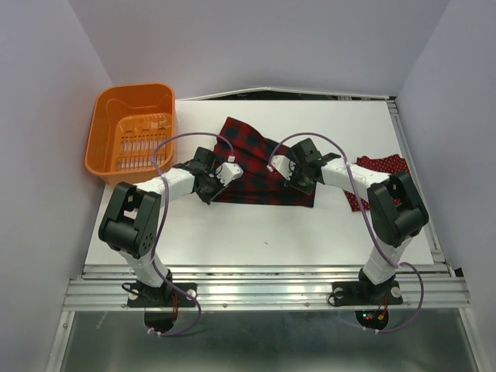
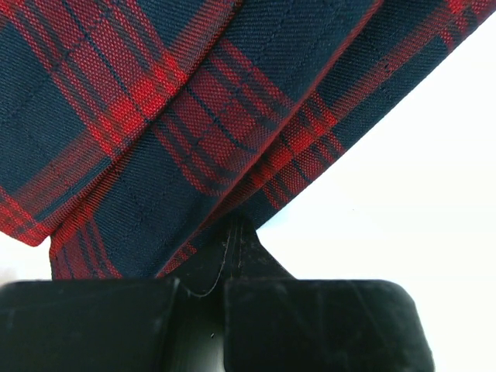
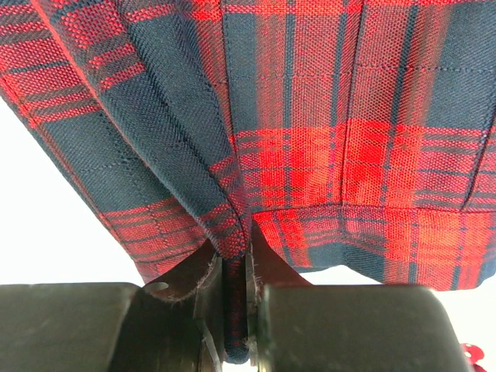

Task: Fold and stack the skirts
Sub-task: Fold the skirt

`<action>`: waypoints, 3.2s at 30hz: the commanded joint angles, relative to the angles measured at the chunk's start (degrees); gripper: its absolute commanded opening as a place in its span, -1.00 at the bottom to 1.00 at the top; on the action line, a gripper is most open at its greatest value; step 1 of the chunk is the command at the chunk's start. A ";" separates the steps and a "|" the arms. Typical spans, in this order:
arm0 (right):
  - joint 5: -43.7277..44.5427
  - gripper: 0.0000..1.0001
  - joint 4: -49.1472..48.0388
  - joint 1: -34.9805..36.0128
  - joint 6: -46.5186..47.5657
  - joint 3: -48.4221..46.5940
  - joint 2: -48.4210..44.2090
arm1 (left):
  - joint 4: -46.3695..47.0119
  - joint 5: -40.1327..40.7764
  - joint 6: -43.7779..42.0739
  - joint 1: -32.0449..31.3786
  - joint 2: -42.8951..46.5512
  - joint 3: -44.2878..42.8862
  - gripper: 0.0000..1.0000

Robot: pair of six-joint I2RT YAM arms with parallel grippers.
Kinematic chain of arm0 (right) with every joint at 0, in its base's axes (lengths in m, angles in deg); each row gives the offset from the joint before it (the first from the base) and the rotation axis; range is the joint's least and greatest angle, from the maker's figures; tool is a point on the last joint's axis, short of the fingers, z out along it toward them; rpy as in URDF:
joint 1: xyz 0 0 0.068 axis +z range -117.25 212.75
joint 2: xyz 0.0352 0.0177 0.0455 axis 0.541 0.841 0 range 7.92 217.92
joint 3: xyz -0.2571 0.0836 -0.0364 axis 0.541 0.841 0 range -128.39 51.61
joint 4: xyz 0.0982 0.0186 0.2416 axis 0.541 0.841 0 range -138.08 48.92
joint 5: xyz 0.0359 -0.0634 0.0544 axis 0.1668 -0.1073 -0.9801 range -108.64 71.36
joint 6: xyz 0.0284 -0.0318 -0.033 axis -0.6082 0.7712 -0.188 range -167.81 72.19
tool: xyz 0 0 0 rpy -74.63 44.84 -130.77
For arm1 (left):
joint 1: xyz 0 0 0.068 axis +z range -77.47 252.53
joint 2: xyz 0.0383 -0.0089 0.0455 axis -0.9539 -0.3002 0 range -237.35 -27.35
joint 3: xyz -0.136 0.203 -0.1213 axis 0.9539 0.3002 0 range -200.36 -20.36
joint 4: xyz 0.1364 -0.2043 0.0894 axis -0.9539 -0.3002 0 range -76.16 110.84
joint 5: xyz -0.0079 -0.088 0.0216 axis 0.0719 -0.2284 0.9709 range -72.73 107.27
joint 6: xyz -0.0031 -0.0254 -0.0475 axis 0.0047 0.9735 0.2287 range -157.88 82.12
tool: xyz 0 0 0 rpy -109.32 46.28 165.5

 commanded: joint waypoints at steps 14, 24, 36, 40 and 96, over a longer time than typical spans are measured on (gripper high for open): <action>-4.89 -0.92 8.20 -1.10 -3.06 -0.63 -4.99 | -5.48 3.29 1.04 1.34 -2.41 4.05 -1.00; -10.33 0.20 15.83 -1.10 0.89 0.25 -6.12 | -6.97 1.89 1.57 1.34 1.18 0.81 -0.99; -23.00 0.01 28.08 -1.10 -4.99 -20.57 -6.92 | -12.69 -9.89 -0.72 1.34 19.03 -5.18 0.04; -21.51 -0.13 25.18 -1.10 -7.89 -20.15 -3.59 | -9.35 -8.93 2.87 1.34 17.02 -7.90 0.11; -41.82 -0.59 21.22 -15.42 -17.48 -4.88 10.93 | -0.21 -16.74 18.52 5.74 6.03 -7.13 0.11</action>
